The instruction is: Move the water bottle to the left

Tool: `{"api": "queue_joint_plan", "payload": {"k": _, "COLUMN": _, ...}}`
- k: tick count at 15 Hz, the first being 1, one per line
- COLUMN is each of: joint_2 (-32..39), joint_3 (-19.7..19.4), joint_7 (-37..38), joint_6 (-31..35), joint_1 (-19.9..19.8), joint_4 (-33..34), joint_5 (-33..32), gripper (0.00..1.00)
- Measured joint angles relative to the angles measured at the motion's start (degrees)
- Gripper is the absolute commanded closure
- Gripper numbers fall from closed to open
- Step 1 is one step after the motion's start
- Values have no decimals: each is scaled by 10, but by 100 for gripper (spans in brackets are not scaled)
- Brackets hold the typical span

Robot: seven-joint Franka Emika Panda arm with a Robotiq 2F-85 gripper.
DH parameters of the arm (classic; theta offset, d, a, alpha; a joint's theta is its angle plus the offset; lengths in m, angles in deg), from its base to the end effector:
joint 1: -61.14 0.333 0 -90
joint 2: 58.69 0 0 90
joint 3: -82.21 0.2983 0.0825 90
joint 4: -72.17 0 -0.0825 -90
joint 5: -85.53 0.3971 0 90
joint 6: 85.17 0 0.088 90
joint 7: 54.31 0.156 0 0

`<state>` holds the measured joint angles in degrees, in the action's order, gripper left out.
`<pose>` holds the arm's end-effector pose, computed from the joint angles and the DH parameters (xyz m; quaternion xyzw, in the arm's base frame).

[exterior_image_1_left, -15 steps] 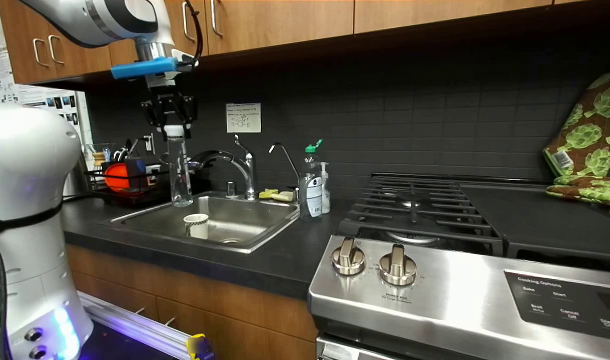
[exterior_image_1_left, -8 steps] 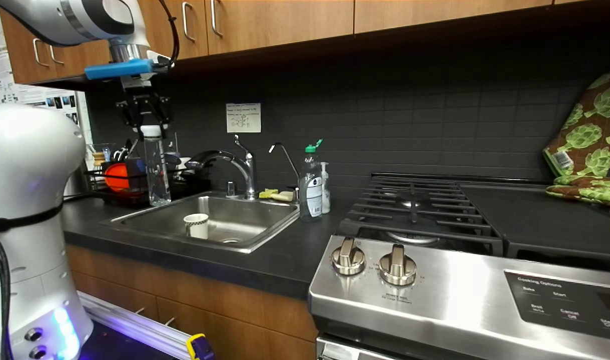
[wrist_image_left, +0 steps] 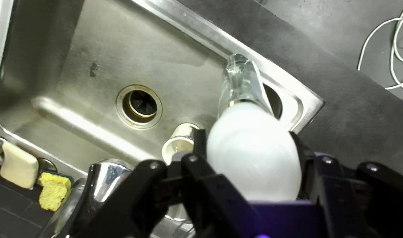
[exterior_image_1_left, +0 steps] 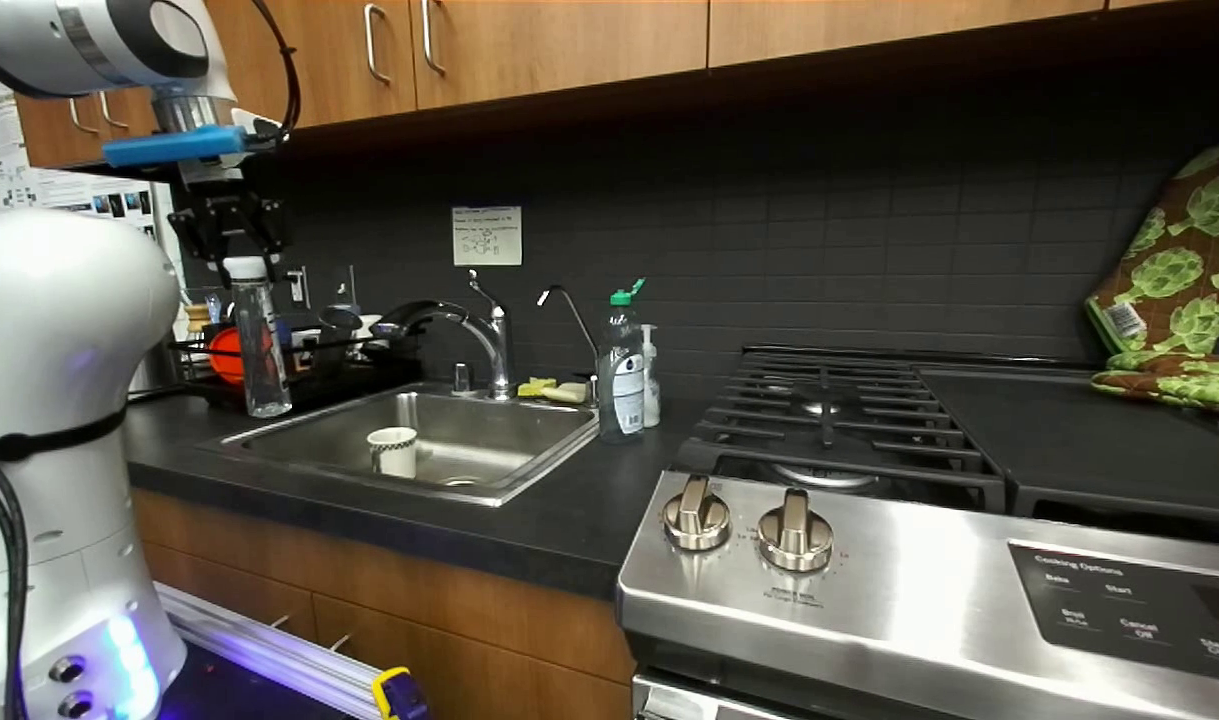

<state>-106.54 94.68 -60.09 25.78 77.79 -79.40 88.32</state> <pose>0.3058 0.1669 0.4305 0.9615 0.2626 0.0663 0.0466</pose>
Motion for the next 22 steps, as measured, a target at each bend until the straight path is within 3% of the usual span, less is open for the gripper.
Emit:
{"api": "queue_joint_plan", "payload": {"k": 10, "joint_2": 21, "joint_3": 31, "joint_7": 6, "joint_6": 7, "joint_1": 41, "joint_4": 19, "joint_5": 22, "gripper": 68}}
{"api": "queue_joint_plan", "payload": {"k": 22, "joint_2": 125, "joint_3": 67, "joint_7": 7, "joint_6": 36, "joint_1": 65, "joint_4": 85, "joint_5": 23, "gripper": 68}}
